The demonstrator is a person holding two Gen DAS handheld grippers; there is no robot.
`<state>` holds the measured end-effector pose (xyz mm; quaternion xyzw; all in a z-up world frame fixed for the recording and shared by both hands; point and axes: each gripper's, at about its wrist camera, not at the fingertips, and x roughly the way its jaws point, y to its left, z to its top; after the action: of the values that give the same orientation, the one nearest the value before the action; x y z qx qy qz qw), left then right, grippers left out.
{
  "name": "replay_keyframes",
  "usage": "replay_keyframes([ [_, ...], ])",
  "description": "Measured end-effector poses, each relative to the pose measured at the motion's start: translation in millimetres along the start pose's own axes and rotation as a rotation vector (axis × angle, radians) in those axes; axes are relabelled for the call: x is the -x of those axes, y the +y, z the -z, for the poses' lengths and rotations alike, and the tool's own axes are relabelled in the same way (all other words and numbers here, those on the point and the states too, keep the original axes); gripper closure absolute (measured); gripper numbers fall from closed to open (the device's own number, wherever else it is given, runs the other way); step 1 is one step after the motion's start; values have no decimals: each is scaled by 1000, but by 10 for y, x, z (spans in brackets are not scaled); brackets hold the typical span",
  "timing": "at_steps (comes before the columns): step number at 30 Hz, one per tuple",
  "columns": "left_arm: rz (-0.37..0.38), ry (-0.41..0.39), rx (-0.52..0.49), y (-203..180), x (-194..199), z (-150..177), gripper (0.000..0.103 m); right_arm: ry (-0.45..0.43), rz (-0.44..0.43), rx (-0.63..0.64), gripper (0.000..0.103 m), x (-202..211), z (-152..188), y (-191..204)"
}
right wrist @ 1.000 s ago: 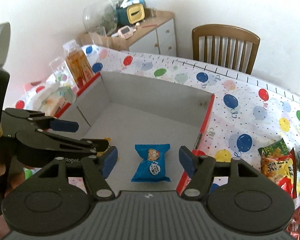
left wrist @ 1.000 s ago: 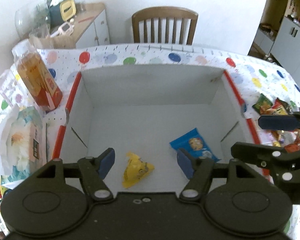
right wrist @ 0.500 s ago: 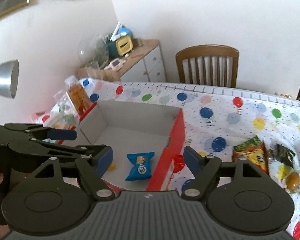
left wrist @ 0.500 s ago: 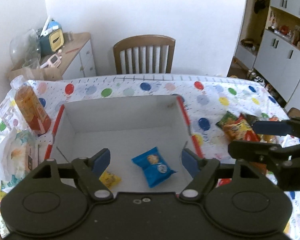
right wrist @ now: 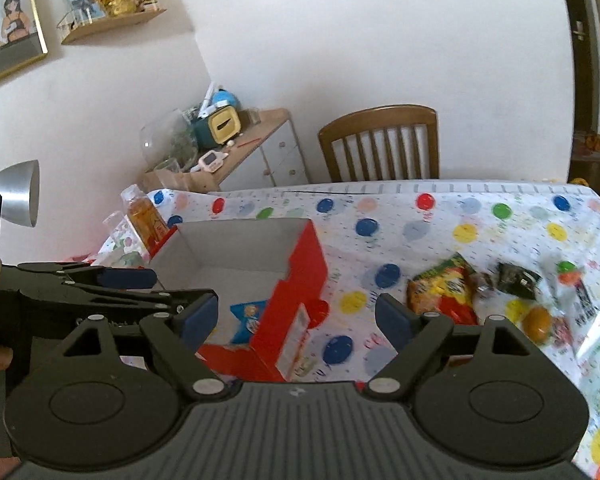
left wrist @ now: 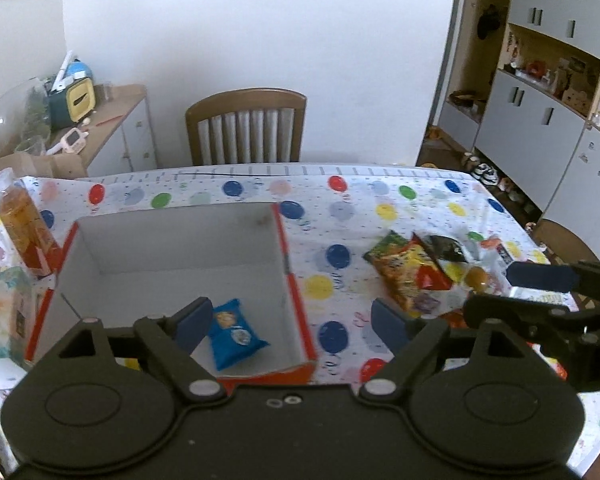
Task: Organize snacks
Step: 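Move both tools back from the box toward the snack pile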
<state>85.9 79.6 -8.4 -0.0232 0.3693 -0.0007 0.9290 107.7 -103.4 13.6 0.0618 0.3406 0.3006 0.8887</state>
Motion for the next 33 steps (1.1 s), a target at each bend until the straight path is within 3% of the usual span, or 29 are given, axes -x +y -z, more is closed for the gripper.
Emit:
replay_keyframes([
  [9, 59, -13, -38, -442, -80, 131, 3, 32, 105, 6, 17, 304, 333, -463],
  [18, 91, -7, -29, -785, -375, 122, 1, 31, 260, -9, 17, 368, 585, -905],
  [28, 95, 40, -32, -1062, -965, -98, 1, 95, 240, -75, 17, 120, 619, -1342],
  [33, 110, 74, -94, -1121, -1279, -225, 1, 122, 225, -88, 17, 1, 617, -1467],
])
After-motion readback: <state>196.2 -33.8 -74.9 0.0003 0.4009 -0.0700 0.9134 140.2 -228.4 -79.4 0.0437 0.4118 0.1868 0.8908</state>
